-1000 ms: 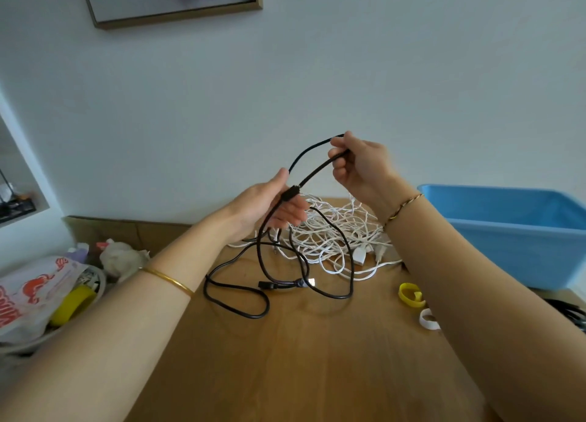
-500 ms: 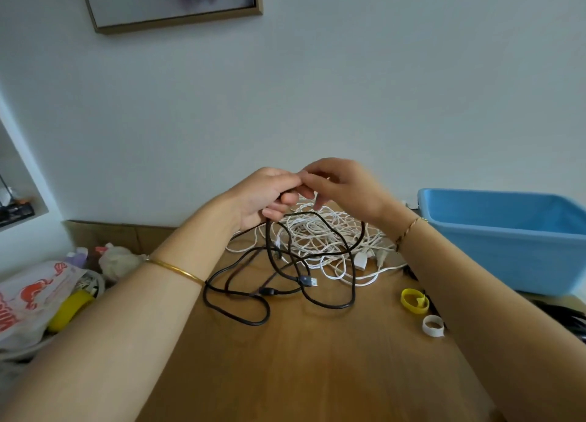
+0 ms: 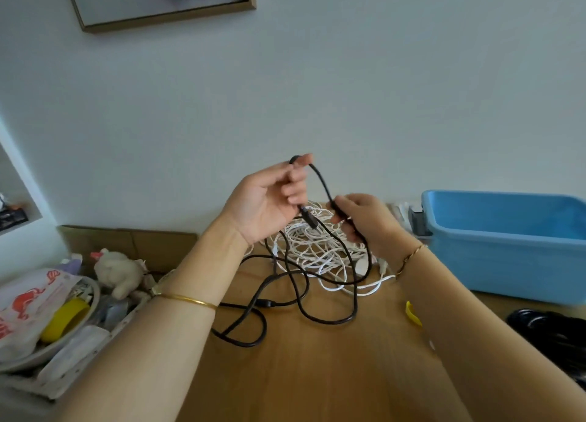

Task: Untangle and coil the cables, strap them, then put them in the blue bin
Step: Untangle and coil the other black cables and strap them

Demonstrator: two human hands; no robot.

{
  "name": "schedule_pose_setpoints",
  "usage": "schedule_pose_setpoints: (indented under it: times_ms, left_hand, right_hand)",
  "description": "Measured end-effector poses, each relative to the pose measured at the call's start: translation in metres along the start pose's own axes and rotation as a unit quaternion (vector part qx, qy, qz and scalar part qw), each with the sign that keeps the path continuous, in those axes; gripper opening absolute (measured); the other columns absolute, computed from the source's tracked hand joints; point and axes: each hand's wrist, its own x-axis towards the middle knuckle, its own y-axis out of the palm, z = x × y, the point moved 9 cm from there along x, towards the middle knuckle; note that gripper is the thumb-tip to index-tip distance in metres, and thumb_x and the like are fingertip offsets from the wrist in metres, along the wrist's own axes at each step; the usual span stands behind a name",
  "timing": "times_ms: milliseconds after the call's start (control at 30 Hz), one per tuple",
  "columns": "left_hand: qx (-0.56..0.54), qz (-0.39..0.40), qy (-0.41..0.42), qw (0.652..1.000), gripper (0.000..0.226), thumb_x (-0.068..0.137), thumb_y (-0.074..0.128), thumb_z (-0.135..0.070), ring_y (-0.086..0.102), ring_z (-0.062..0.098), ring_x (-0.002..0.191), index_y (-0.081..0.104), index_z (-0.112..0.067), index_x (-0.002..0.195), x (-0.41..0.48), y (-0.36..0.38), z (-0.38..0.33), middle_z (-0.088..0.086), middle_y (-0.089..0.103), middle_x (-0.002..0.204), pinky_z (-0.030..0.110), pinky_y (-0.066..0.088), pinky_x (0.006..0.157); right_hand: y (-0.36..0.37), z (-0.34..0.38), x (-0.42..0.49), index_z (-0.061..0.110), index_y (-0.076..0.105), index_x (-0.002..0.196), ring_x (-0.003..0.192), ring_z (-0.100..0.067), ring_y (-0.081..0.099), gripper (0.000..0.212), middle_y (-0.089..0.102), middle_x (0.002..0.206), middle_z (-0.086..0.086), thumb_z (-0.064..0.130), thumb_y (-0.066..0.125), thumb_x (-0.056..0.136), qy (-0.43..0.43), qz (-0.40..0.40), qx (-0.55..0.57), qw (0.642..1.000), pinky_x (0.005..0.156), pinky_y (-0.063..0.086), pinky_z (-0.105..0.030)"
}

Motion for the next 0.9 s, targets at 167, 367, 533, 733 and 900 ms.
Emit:
schedule_pose_setpoints:
  times_ms: [167,367,533,733,900]
  left_hand:
    - [0.016,-0.128,0.105,0.986,0.021,0.098,0.04,-0.008,0.053,0.007,0.059,0.061,-0.01,0.095,0.024,-0.018,-0.017,0.0,0.07,0.077,0.021,0.045,0.059]
    - [-0.018,-0.219,0.192,0.957,0.019,0.102,0.038,-0.009,0.039,0.005,0.042,0.055,-0.009,0.093,0.026,-0.035,-0.033,0.002,0.069,0.068,0.017,0.036,0.047]
    - [0.059,-0.201,0.216,0.954,0.021,0.097,0.036,0.008,0.053,0.011,0.069,0.047,-0.006,0.107,0.025,-0.031,-0.039,0.011,0.069,0.097,0.02,0.045,0.064]
    - [0.343,-0.186,0.254,0.885,0.031,0.099,0.034,0.006,0.068,0.013,0.088,0.043,-0.009,0.125,0.016,-0.022,-0.045,0.009,0.068,0.102,0.027,0.051,0.092]
    - [0.624,-0.142,0.144,0.755,0.035,0.1,0.038,-0.006,0.069,0.013,0.074,0.04,-0.015,0.133,0.017,-0.01,-0.029,0.002,0.068,0.101,0.02,0.048,0.079]
  right_hand:
    - [0.031,-0.004,-0.011,0.007,0.061,0.108,0.043,-0.01,0.036,0.028,0.055,0.064,-0.005,0.026,0.041,0.101,0.02,0.113,0.022,0.993,0.035,0.03,-0.019]
    - [0.041,0.0,-0.026,0.017,0.057,0.119,0.042,-0.008,0.031,0.029,0.055,0.062,-0.003,0.03,0.038,0.101,0.016,0.18,-0.058,0.982,0.038,0.024,-0.019]
    - [0.053,0.012,-0.045,0.015,0.052,0.124,0.043,-0.011,0.043,0.027,0.059,0.068,-0.006,0.023,0.044,0.099,-0.023,0.247,-0.206,0.947,0.044,0.039,-0.023]
    - [0.05,0.03,-0.052,0.002,0.054,0.109,0.047,-0.019,0.056,0.018,0.064,0.062,-0.008,0.01,0.044,0.096,-0.034,0.264,-0.295,0.917,0.056,0.049,-0.027]
    - [0.009,0.063,-0.036,0.006,0.061,0.086,0.043,-0.013,0.057,0.008,0.063,0.058,-0.004,0.01,0.056,0.091,-0.098,0.082,-0.302,0.945,0.051,0.052,-0.027]
